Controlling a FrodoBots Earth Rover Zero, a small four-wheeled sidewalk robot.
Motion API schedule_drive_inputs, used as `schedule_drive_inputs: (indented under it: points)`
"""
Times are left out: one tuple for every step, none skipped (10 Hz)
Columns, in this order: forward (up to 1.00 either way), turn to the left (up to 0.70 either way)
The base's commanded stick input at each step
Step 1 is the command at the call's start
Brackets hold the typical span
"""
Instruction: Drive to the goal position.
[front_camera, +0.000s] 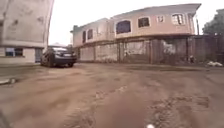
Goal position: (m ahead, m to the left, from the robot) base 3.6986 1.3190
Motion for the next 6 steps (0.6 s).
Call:
schedule_drive_inputs:
  points:
    - [1.0, 0.13]
    - [1.0, 0.29]
    - [1.0, 0.49]
    - [1.0, 0.13]
    - [1.0, 0.13]
    - [1.0, 0.13]
